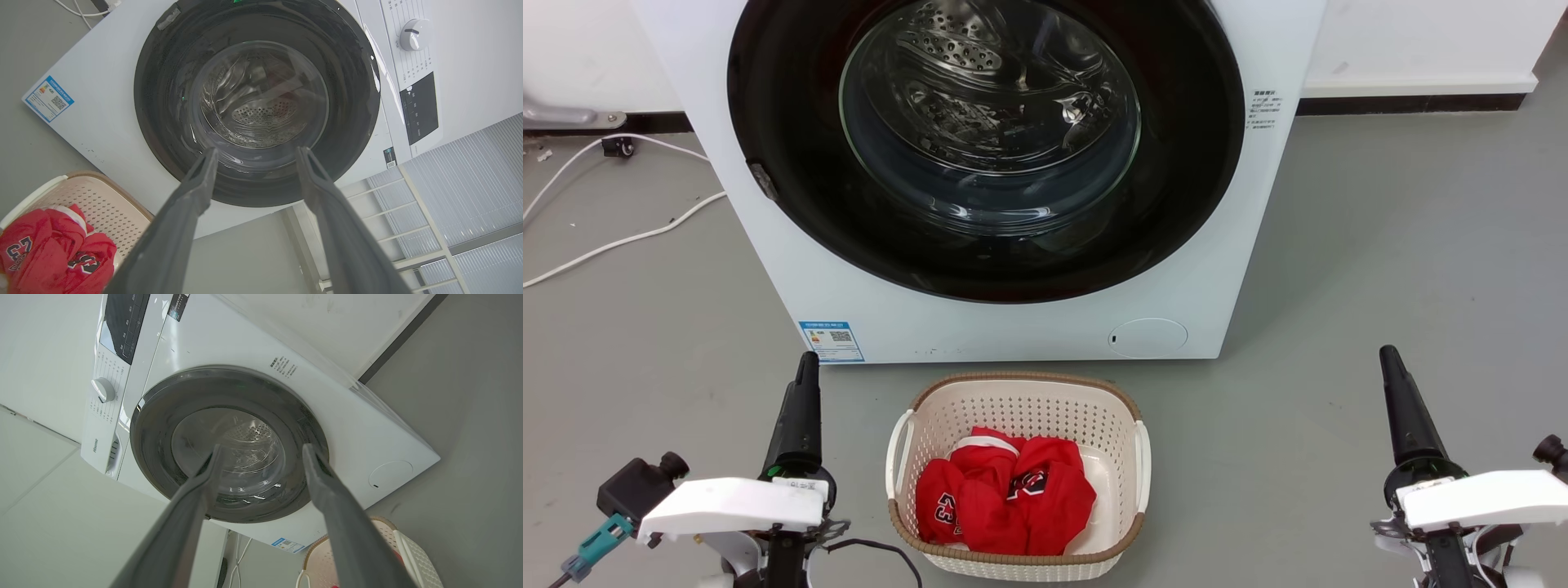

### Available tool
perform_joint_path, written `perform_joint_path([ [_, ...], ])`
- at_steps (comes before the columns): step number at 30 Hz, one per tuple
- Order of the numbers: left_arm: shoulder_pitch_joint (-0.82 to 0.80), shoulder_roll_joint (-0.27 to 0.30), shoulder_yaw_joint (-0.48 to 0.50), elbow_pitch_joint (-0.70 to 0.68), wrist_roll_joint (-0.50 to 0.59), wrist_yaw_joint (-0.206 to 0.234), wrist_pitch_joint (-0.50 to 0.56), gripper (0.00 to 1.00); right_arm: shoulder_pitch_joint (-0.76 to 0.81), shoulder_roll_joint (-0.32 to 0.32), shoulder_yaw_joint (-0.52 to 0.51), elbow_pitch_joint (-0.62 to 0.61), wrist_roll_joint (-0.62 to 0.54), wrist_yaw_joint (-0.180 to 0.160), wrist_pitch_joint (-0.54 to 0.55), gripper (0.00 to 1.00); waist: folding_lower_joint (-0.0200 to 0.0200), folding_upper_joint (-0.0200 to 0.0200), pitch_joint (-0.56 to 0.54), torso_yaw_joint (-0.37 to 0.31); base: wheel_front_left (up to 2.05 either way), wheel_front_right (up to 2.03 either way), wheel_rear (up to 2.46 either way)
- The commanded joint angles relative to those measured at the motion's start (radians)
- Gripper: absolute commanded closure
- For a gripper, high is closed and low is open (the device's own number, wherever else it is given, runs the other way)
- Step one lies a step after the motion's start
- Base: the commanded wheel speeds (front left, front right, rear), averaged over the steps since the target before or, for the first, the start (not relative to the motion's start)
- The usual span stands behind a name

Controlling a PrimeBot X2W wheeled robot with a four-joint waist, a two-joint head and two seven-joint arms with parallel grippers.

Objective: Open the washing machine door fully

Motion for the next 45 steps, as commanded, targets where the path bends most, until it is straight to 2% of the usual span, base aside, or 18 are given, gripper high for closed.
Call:
perform_joint_path([
  [1,-0.015,0.003,-0.002,-0.021,0.035,-0.002,-0.009,0.00,-0.007,0.000,0.002,-0.023,-0.042,0.000,-0.010,0.00,0.0000,0.0000,0.000,0.001,0.00,0.00,0.00],
  [23,-0.021,0.003,-0.036,-0.064,0.438,-0.003,-0.081,0.00,0.018,0.002,0.007,-0.081,-0.474,0.000,-0.060,0.00,0.0000,0.0000,0.003,0.005,0.00,0.00,0.00],
  [45,-0.010,0.003,-0.069,-0.069,0.736,0.007,-0.139,0.00,0.041,0.004,0.003,-0.119,-0.740,0.000,-0.033,0.00,0.0000,0.0000,0.010,0.014,0.00,0.00,0.00],
])
